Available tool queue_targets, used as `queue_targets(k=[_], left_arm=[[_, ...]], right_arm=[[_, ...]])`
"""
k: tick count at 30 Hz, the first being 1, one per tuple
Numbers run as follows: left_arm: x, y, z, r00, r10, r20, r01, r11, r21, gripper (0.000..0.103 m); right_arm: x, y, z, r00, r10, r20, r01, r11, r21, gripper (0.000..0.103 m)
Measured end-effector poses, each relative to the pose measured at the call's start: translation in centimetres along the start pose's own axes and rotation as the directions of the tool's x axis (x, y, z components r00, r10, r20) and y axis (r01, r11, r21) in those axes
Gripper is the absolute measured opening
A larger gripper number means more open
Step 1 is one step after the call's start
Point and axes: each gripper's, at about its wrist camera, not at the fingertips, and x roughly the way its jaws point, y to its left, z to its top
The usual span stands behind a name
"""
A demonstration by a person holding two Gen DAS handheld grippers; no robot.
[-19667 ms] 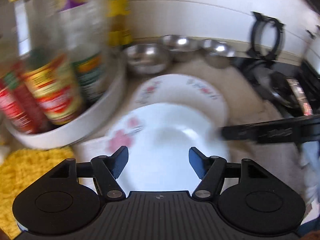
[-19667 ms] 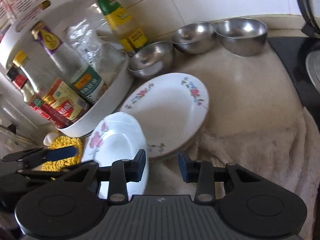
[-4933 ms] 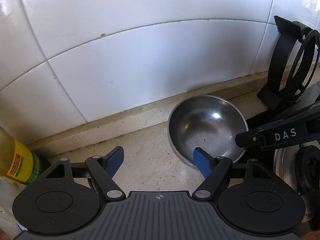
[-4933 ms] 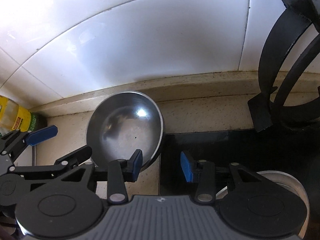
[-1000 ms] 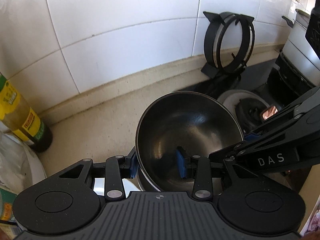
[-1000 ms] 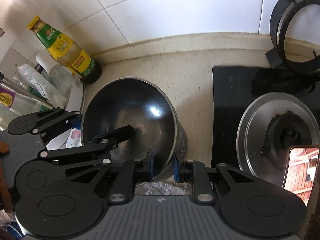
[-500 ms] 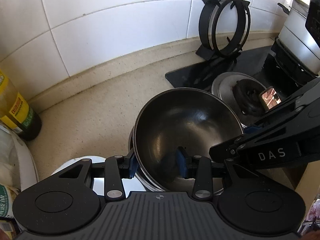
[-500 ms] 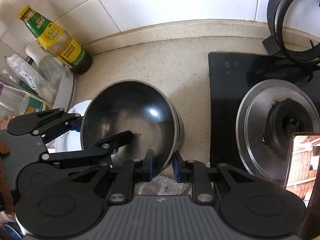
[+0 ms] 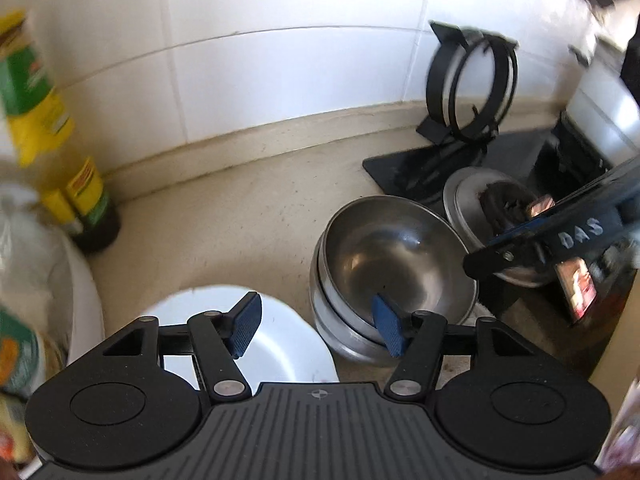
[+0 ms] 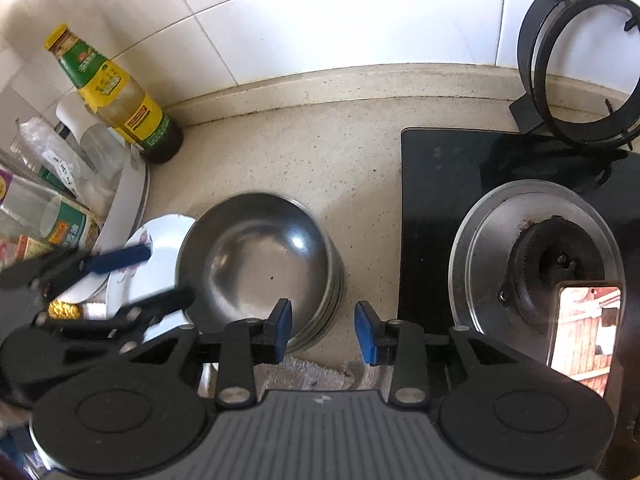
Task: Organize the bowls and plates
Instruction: 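Grasp the rim of the nested steel bowls with the right gripper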
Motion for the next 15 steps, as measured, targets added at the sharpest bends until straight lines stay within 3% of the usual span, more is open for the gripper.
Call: queue_targets(k=[2,6,9,15], left_arm=[[-0.9,-0.3,-1.2,0.999,-0.011,0.030,0.011,1.000,0.008,0.072],[-1.9,-2.9,-4.7,0.993,0.069,0.093,-0.078,0.992,0.101,0.075],[-0.8,-4.9,-6.9,0.989,0.106,0.107,-0.120,0.984,0.134,0.076],[2.0,-7.8,-7.5,0.972,0.172,0.160,-0.200,0.963,0.180,0.078]], right_arm=[[0.4,-0.1,0.5,1.000,0.023,0.001,-0.023,1.000,-0.009,0.054],[2.0,-0.5,2.4,0.997,0.074,-0.036,-0.077,0.995,-0.068,0.057],[3.7,-0.5,4.0,0.991,0.114,-0.071,-0.123,0.982,-0.141,0.066],[6.8,-1.3,6.2,0.972,0.193,-0.132,-0.219,0.950,-0.223,0.071]])
